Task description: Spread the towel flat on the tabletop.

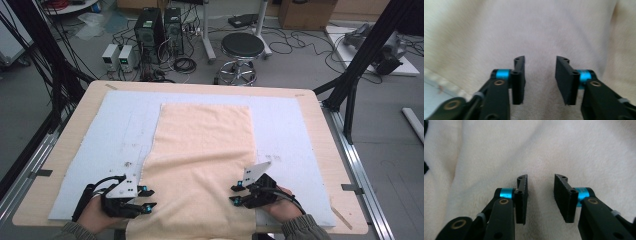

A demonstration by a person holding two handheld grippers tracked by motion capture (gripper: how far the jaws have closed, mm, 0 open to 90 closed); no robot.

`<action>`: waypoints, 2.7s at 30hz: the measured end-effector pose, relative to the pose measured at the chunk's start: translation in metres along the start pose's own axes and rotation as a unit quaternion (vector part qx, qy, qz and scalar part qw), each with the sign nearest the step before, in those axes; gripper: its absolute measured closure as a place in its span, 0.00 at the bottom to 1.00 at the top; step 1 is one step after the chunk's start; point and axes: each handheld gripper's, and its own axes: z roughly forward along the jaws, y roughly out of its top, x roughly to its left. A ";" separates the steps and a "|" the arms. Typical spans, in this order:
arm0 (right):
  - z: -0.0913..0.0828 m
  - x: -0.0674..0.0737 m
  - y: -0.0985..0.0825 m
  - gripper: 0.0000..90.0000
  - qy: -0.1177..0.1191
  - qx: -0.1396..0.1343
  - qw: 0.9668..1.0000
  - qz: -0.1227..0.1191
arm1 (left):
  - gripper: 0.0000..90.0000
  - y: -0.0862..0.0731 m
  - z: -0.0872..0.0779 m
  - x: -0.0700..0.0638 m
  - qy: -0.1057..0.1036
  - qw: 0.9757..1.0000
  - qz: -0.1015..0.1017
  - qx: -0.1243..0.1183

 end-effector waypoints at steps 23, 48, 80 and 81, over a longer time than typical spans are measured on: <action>-0.015 0.021 -0.012 0.83 0.035 0.017 0.999 -0.027 | 0.69 -0.008 -0.011 -0.012 0.017 1.000 -0.017 0.006; 0.038 0.039 0.033 0.91 0.112 -0.010 0.989 -0.093 | 0.63 0.002 0.006 0.029 0.106 0.993 -0.050 -0.008; -0.023 -0.041 0.015 0.34 -0.082 -0.069 0.991 0.078 | 0.38 0.018 -0.010 0.050 0.144 0.982 -0.109 -0.060; -0.025 -0.043 0.016 0.34 -0.086 -0.066 0.991 0.081 | 0.37 0.019 -0.011 0.052 0.147 0.981 -0.112 -0.061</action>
